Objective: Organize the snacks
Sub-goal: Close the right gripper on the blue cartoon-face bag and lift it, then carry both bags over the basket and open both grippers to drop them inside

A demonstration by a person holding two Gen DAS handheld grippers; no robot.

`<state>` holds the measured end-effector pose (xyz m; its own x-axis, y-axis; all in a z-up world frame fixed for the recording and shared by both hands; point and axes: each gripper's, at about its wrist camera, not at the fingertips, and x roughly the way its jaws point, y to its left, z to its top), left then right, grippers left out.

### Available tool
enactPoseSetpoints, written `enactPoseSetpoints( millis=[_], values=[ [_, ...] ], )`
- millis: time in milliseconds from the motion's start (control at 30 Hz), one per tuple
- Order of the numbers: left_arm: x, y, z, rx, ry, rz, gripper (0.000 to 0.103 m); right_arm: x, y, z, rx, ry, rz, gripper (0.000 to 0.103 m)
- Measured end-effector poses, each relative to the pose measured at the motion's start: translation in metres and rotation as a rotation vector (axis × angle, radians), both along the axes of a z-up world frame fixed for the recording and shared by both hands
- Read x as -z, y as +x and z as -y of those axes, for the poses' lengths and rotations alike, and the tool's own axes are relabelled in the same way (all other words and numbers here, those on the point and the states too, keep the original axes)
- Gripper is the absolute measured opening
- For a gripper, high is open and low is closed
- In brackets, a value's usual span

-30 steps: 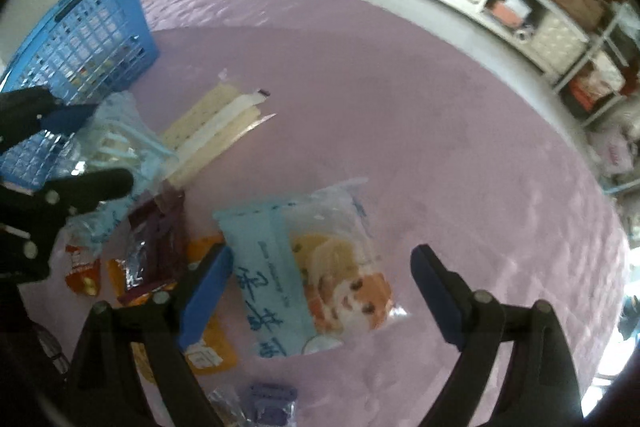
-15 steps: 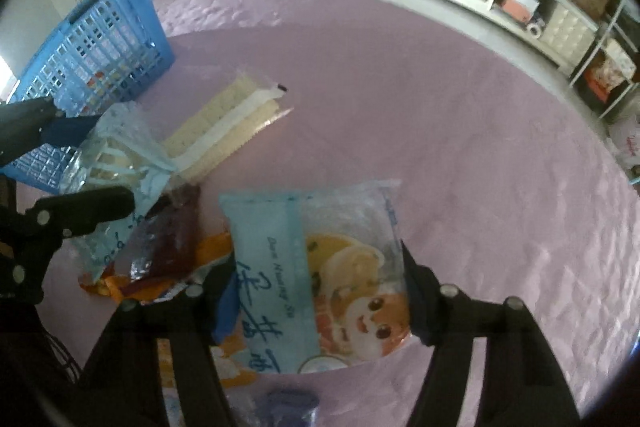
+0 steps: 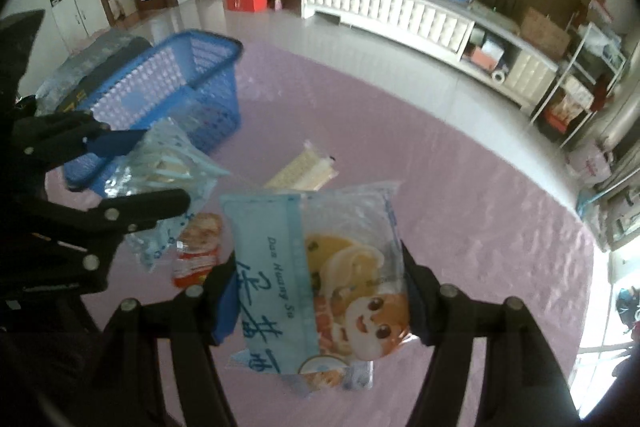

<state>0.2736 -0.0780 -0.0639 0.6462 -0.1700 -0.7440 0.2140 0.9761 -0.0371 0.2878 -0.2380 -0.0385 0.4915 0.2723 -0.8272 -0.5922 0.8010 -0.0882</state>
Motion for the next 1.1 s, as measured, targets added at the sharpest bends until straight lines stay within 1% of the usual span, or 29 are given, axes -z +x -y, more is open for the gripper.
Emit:
enactPoseSetpoints(
  millis=[133, 267, 367, 467, 567, 767, 900, 1100],
  values=[
    [-0.018, -0.025, -0.015, 0.010, 0.008, 0.038, 0.052, -0.025, -0.023, -0.018, 0.002, -0.007, 0.051, 0.071],
    [-0.035, -0.048, -0.040, 0.013, 0.005, 0.077, 0.052, -0.045, -0.042, -0.038, -0.005, 0.011, 0.077, 0.071],
    [-0.044, -0.060, -0.060, 0.010, 0.005, 0.102, 0.052, -0.055, -0.053, -0.061, -0.022, 0.016, 0.099, 0.071],
    [-0.049, -0.066, -0.089, -0.016, 0.001, 0.107, 0.052, -0.061, -0.062, -0.083, -0.020, 0.025, 0.130, 0.071],
    [-0.053, -0.070, -0.117, -0.042, 0.001, 0.109, 0.052, -0.061, -0.063, -0.105, -0.029, 0.061, 0.127, 0.071],
    [-0.057, -0.080, -0.175, -0.110, -0.010, 0.112, 0.052, -0.054, -0.062, -0.155, -0.052, 0.088, 0.106, 0.071],
    [-0.051, -0.080, -0.205, -0.144, -0.026, 0.093, 0.052, -0.045, -0.056, -0.181, -0.056, 0.103, 0.076, 0.071],
    [-0.036, -0.079, -0.229, -0.159, -0.043, 0.059, 0.052, -0.023, -0.048, -0.207, -0.031, 0.088, 0.020, 0.071]
  ],
)
